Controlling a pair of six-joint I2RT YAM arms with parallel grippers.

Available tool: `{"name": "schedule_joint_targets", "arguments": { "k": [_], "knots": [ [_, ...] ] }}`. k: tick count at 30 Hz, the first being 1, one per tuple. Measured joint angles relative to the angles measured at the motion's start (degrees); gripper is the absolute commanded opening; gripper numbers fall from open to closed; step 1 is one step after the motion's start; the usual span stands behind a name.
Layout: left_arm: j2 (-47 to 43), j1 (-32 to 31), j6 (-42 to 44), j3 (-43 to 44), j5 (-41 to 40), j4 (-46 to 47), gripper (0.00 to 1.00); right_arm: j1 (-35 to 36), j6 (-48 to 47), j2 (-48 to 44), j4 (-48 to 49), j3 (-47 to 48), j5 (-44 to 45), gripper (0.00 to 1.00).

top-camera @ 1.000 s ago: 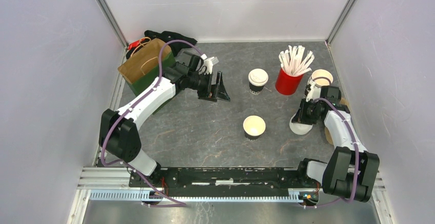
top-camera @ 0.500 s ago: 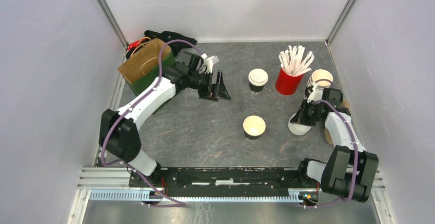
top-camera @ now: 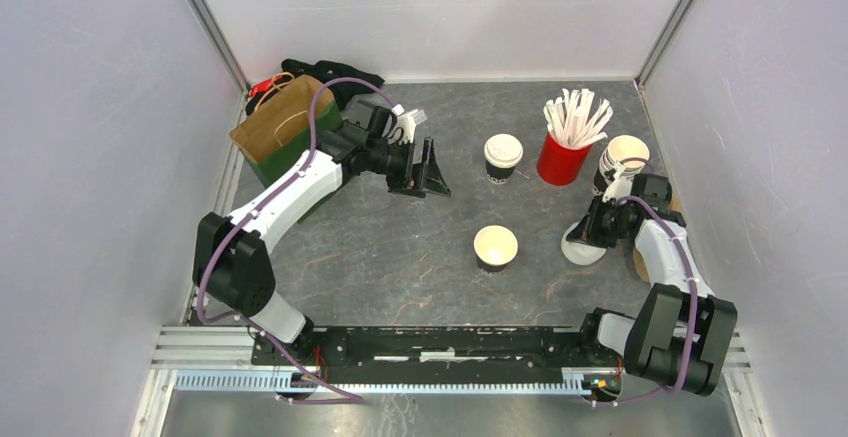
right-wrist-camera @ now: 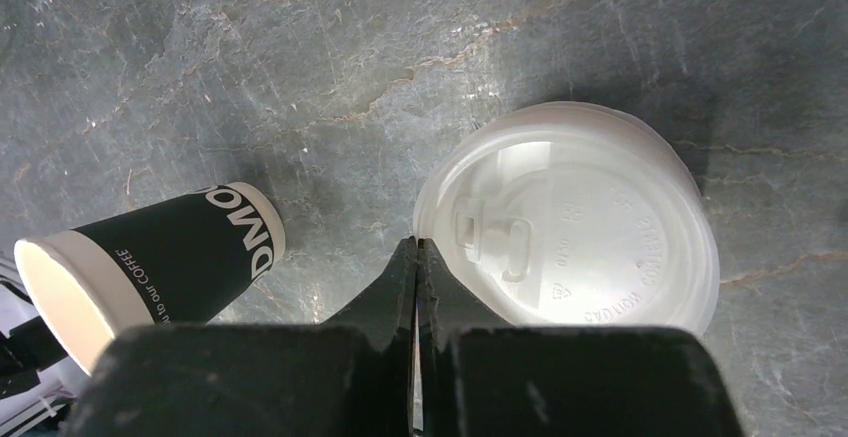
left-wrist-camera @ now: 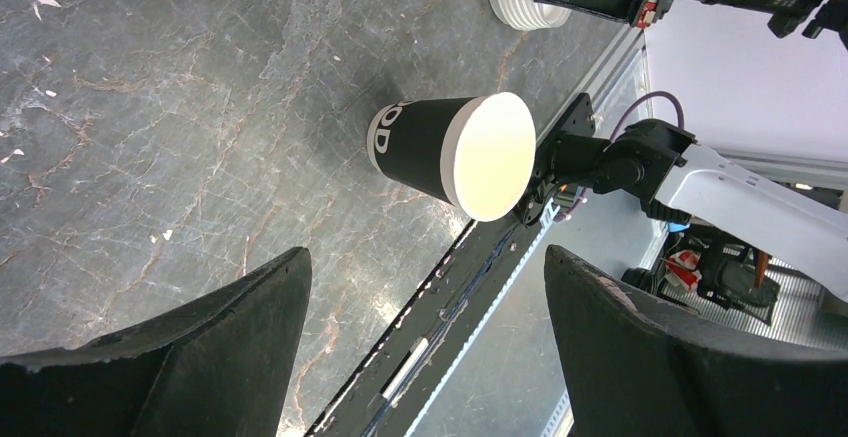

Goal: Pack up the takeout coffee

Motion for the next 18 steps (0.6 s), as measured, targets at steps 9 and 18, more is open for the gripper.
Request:
{"name": "schedule_joint_targets", "arguments": {
  "k": [9,18],
  "knots": [
    [0.0,0.0,0.0,0.0,0.02,0.0,0.92,0.02,-0.02,-2.89,-4.81,3.61,6.19,0.0],
    [0.0,-0.02,0.0,0.0,0.04,0.0,0.92,1.66,-0.74,-3.32,-8.2,5.99,11.02,0.0]
  ]
}}
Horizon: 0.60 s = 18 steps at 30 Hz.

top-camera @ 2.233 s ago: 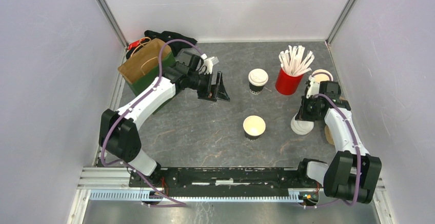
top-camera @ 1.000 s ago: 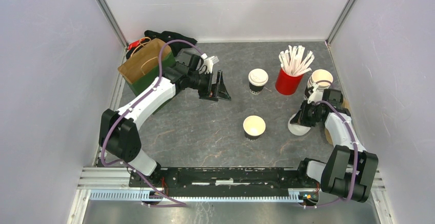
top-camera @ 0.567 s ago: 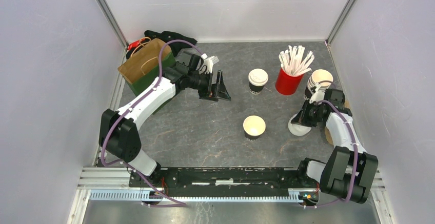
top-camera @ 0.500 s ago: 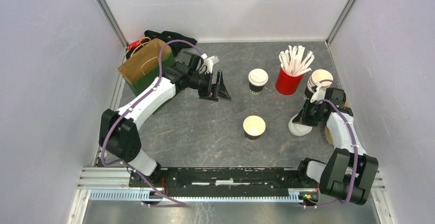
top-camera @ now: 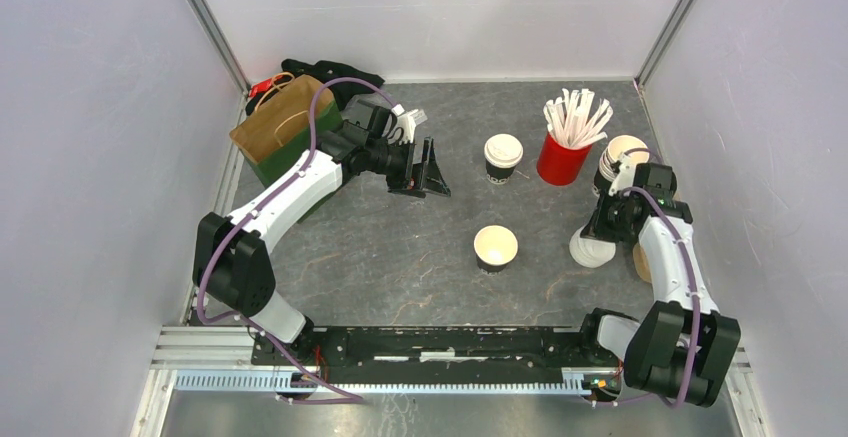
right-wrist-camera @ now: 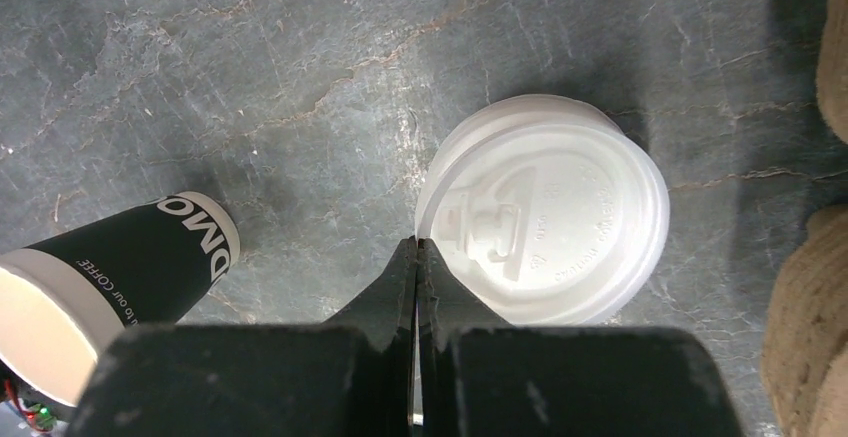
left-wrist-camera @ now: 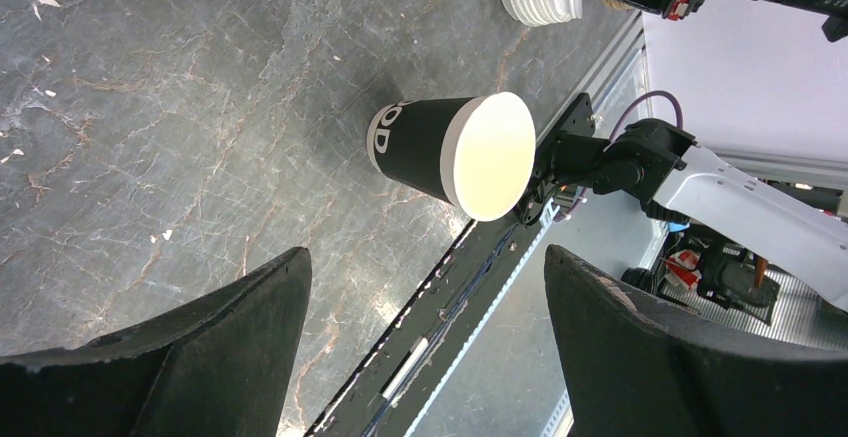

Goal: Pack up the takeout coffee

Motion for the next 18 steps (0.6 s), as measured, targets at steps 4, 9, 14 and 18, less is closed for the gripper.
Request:
{"name": "schedule_joint_targets", "arguments": {
  "k": [4,9,14,18],
  "knots": [
    [0.0,0.0,0.0,0.0,0.0,0.0,0.92,0.61,-0.2,-0.28,-1.05,1.29,1.38,0.0],
    [0.0,0.0,0.0,-0.09,-0.02,0.0,0.92,1.16,0.02,-1.4,-4.61,5.18,3.87,0.0],
    [0.0,-0.33,-0.9,-0.09,-0.26,0.11,0.92,2.08,0.11,-3.13,-6.84,11.98,5.27,0.01],
    [-0.28,-1.86,-2.38,-0.09,-0.81,0.68,0.92,4.09,-0.52,-3.74,-6.64,13.42,6.14,0.25]
  ]
}}
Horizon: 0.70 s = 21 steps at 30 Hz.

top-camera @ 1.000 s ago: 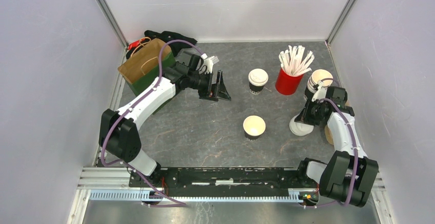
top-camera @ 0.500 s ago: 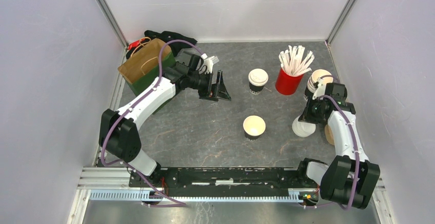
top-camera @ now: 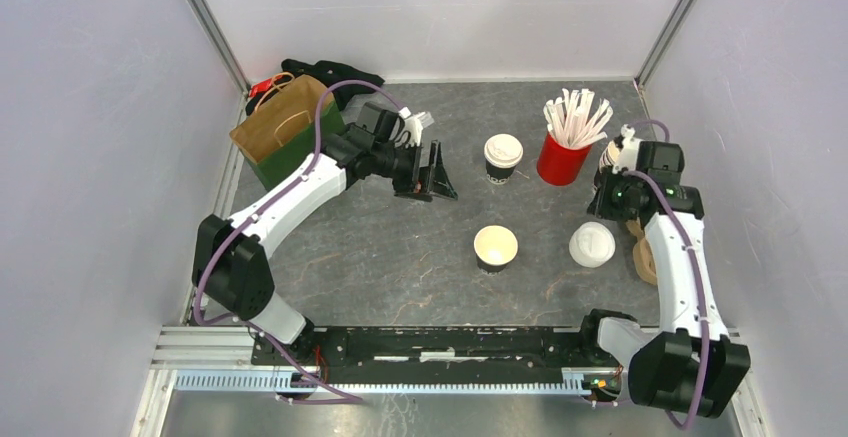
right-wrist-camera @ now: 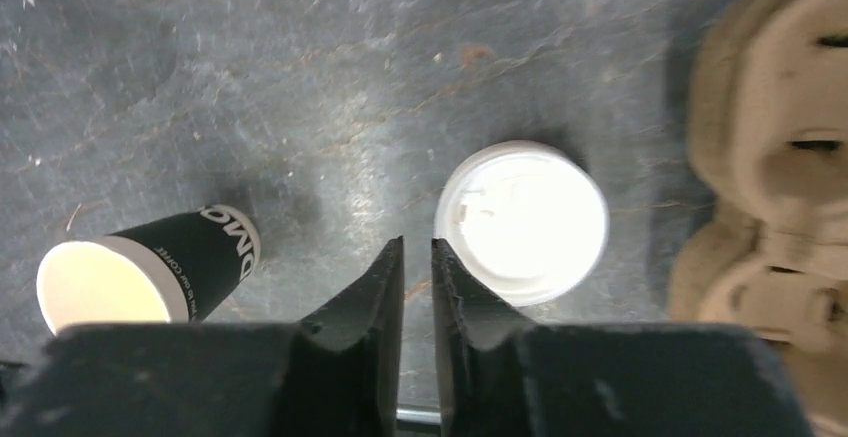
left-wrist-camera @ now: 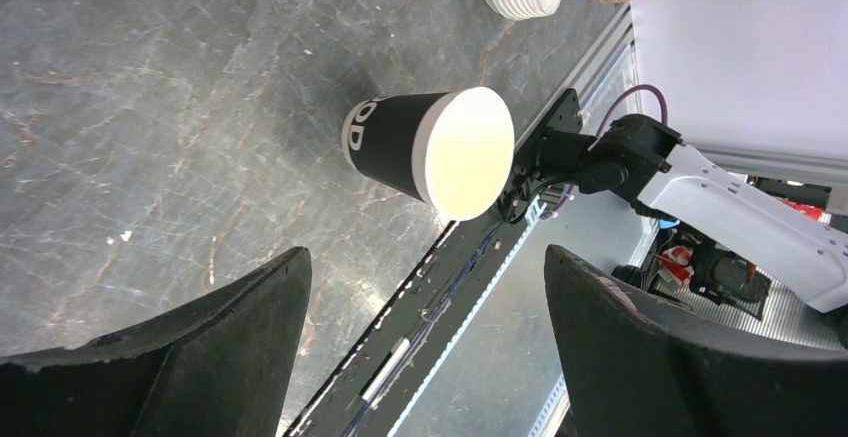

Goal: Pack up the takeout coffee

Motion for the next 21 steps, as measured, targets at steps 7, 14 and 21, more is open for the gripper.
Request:
{"name": "schedule_joint_targets", "arguments": {
  "k": [7,14,21],
  "knots": [
    [-3.19,-3.39,-1.77,0.0,-1.51,0.09,0.92,2.58,-2.23,5.05,2.19,-7.96,-2.21,0.44],
    [-4.0,-3.32,-1.77,0.0,-2.8,-1.16,0.92,2.58,-3.5,7.72,4.09,-10.32,-2.12,0.39],
    [-4.0,-3.34,-1.75,0.0,-2.84,-1.9,0.92,2.58,-3.85,8.92,6.23,-11.06,-1.75,0.34]
  ]
}}
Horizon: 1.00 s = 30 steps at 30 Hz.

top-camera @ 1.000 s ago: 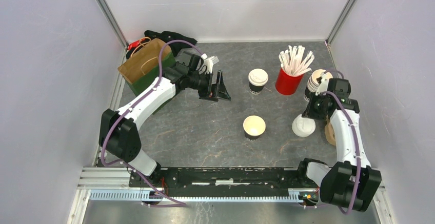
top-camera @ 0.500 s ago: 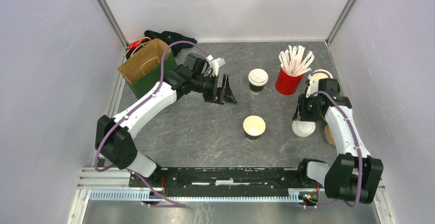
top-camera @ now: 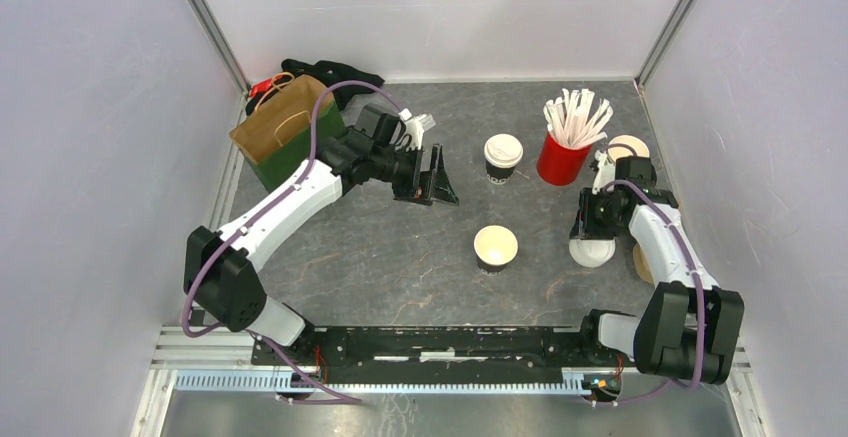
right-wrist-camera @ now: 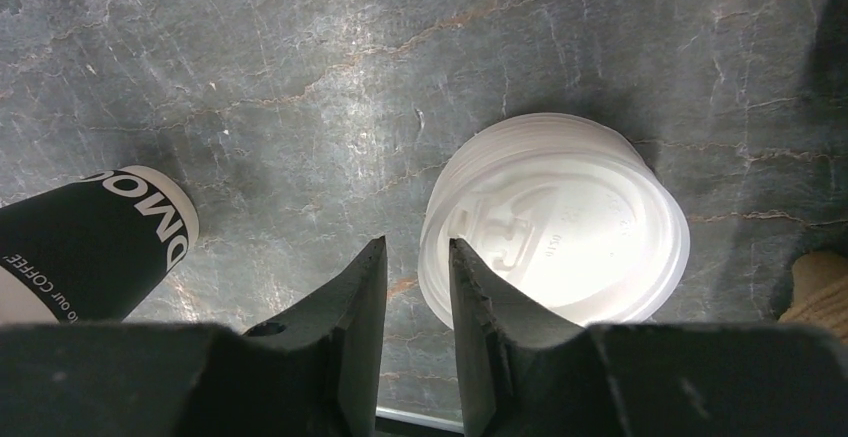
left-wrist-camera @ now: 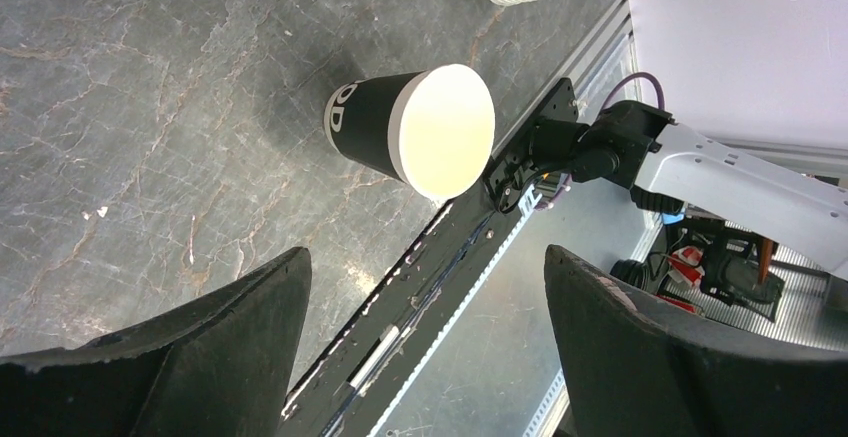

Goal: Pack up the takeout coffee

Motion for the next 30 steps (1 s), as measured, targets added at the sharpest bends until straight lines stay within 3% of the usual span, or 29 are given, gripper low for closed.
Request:
{"name": "schedule_joint_targets", "arguments": {
  "k": [4,20,30],
  "knots": [
    [0.0,0.0,0.02,0.13,0.0,-0.96,0.92,0.0,0.04,0.66,0.63,-0.52,0.04,0.31],
    [0.9,0.0,0.07,1.73,-0.04,-2.29,0.92,0.0,0.09,1.29,1.97,-0.55,1.03,0.0],
    [1.7,0.0,0.04,2.51,-0.2,-2.32,0.92,0.0,1.07,-0.72,-0.87,0.72,2.93,0.0]
  ]
}}
